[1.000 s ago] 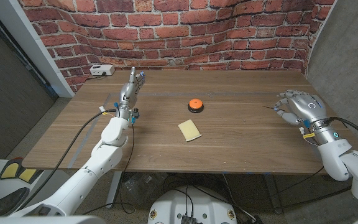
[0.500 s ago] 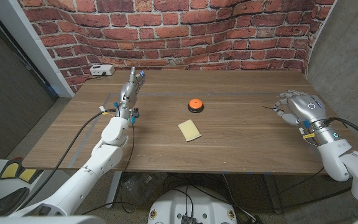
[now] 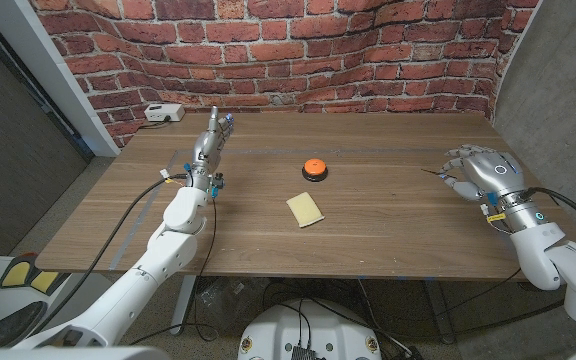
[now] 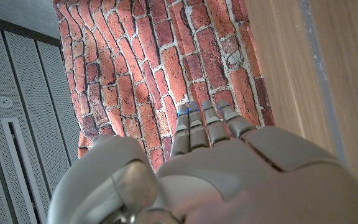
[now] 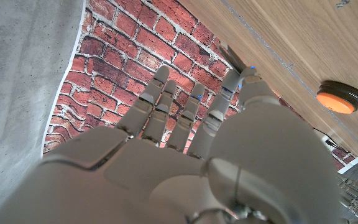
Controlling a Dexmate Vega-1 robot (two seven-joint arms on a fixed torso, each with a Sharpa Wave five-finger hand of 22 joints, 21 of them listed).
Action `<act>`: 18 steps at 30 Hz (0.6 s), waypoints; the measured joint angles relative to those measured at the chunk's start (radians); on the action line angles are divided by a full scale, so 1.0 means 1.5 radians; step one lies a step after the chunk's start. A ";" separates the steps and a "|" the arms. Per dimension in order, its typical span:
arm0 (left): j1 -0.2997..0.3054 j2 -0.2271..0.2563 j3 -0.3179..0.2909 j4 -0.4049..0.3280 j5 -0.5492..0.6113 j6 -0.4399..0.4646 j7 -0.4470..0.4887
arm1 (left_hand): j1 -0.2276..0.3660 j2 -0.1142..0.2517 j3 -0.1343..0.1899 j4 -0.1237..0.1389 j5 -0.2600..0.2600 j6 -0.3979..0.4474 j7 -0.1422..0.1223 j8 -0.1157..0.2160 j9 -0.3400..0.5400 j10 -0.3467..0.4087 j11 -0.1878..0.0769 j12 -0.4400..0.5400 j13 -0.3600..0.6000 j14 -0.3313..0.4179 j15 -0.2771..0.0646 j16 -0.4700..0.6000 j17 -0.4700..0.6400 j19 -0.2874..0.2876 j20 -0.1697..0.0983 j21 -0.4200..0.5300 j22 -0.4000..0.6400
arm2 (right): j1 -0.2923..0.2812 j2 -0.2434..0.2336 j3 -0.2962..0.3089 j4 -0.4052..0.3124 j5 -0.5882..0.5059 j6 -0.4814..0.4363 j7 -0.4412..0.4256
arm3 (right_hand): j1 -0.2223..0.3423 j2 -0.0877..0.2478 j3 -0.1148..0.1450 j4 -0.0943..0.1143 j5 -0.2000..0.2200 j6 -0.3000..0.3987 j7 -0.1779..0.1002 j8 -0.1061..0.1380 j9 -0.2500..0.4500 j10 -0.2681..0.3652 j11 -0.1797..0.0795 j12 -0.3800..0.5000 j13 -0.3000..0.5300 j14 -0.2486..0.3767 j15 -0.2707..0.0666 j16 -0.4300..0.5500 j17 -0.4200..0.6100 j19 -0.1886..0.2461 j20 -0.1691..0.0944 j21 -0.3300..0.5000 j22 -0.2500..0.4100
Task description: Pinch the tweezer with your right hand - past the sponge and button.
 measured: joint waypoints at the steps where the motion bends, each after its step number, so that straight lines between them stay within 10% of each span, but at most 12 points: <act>1: 0.000 0.000 0.000 0.000 0.000 0.000 0.000 | 0.000 0.000 0.000 0.000 0.000 0.000 0.000 0.000 0.000 0.000 0.000 0.000 0.000 0.000 0.000 0.000 0.000 0.000 0.000 0.000 0.000 | 0.000 0.000 0.000 -0.001 0.000 0.000 0.000 | 0.000 0.000 0.000 0.000 0.000 0.000 0.000 0.000 0.000 0.000 0.000 0.000 0.000 0.000 0.000 0.000 0.000 0.000 0.000 0.000 0.000; 18: -0.009 -0.005 0.004 0.013 -0.004 0.002 -0.006 | 0.000 0.000 0.000 0.000 0.000 0.003 -0.003 0.000 0.000 0.000 0.000 0.000 0.000 0.000 0.000 0.000 0.000 0.000 0.000 -0.004 0.000 | -0.025 0.014 0.015 -0.011 0.004 -0.005 0.019 | -0.005 0.000 0.000 0.000 0.000 0.000 0.000 0.000 0.000 0.000 0.000 0.000 0.000 0.000 0.000 0.000 0.000 0.000 0.000 0.000 0.000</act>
